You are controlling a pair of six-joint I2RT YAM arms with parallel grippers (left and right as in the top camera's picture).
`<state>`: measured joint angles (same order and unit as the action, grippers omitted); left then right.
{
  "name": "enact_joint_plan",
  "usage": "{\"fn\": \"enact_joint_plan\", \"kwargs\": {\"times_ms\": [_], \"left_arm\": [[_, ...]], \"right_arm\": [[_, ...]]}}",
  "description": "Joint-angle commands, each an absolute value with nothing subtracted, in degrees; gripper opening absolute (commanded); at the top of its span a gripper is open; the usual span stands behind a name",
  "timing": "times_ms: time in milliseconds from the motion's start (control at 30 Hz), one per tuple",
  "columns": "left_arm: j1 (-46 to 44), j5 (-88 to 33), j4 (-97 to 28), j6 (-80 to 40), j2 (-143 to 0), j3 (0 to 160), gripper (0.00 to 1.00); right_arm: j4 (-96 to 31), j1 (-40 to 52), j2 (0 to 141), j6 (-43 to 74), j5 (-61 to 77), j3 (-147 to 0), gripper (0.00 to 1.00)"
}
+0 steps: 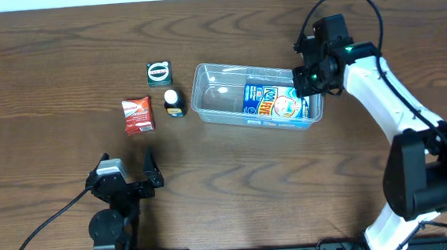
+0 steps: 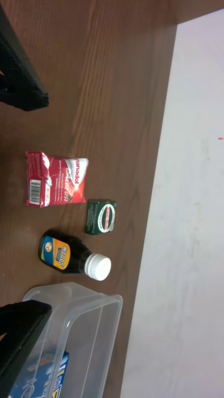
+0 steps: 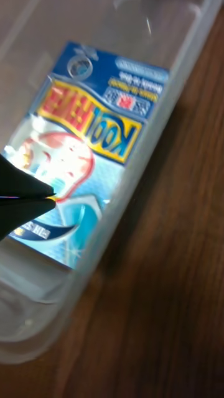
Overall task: Pack container
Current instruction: 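Raise right gripper and move it to the white-green Panadol box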
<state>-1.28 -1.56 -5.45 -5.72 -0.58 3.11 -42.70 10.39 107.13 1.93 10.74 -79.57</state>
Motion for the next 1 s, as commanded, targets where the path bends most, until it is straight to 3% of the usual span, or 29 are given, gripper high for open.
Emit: {"fn": "enact_joint_plan", "kwargs": {"times_ms": [0,967], "left_arm": [[-1.0,-2.4,-6.1,-5.0,-0.2,1.3,0.98],[-1.0,-2.4,-6.1,-5.0,-0.2,1.3,0.98]], "right_arm": [[-41.4,10.3,109.2,1.2,7.9,-80.6,0.01],[-31.1,7.6,110.1,-6.9,6.4,-81.0,0.01]]}}
